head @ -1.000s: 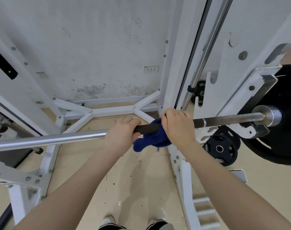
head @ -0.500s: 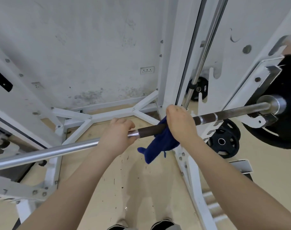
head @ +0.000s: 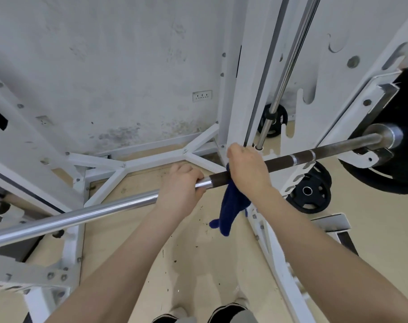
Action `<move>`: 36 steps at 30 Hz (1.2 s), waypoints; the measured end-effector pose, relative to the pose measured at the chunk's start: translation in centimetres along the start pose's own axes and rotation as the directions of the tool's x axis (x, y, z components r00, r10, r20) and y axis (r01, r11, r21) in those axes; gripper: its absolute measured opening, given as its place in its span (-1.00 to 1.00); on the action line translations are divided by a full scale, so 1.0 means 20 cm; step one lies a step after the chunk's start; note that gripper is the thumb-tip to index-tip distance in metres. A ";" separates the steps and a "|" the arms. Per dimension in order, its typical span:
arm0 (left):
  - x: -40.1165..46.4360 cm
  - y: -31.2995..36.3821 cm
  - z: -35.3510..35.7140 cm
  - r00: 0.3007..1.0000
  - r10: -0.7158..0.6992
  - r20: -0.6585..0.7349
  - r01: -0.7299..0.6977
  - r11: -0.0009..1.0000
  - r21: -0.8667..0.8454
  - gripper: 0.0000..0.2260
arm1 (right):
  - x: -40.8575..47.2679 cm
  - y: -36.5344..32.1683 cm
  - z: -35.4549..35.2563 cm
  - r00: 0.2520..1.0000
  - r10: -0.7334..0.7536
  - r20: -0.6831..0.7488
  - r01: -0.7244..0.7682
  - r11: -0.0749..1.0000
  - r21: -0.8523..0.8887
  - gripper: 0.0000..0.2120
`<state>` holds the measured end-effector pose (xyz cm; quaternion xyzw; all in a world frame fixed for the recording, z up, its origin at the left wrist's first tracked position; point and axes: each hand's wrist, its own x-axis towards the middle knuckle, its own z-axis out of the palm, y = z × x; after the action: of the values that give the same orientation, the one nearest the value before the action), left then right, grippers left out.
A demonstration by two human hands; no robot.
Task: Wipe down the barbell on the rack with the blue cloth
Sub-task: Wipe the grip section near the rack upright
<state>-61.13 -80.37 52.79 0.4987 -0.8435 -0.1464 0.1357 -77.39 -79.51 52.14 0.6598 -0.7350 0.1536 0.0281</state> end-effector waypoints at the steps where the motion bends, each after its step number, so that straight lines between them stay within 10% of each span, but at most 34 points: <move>1: 0.00 0.00 0.00 1.000 0.007 0.001 -0.007 1.000 -0.006 -0.81 | -0.01 -0.08 0.02 0.997 -0.059 0.042 0.058 0.998 0.026 -0.86; 6: 0.01 -0.02 0.00 0.999 0.035 0.009 -0.035 0.999 -0.006 -0.81 | -0.02 -0.12 0.00 0.938 -0.298 0.179 0.297 0.954 0.034 -0.88; 13: 0.01 0.00 -0.01 1.000 -0.026 -0.005 0.026 1.000 -0.002 -0.83 | 0.00 0.23 -0.04 0.989 0.148 -0.027 -0.150 0.987 -0.051 -0.91; 19: 0.06 0.16 0.06 1.000 0.006 0.004 -0.006 1.000 0.008 -0.65 | -0.02 0.10 -0.02 0.975 -0.170 0.145 0.166 0.985 0.038 -0.91; 26: 0.08 0.21 0.12 1.000 0.020 -0.021 -0.020 0.999 0.042 -0.75 | 0.03 0.42 -0.09 0.988 0.152 -0.026 -0.153 0.988 -0.029 -0.87; 31: 0.08 0.24 0.13 0.998 -0.030 -0.060 0.034 0.997 0.069 -0.79 | -0.01 0.23 -0.03 0.985 -0.169 0.042 0.169 0.985 -0.010 -0.90; 36: 0.08 0.23 0.11 0.997 -0.062 -0.053 0.064 0.997 0.042 -0.80 | 0.02 0.40 -0.13 0.994 0.097 0.053 -0.092 0.992 -0.090 -0.87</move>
<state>-66.53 -79.42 52.62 0.5316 -0.8265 -0.1192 0.1418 -85.77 -78.60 53.21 0.6266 -0.7719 0.1037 0.0286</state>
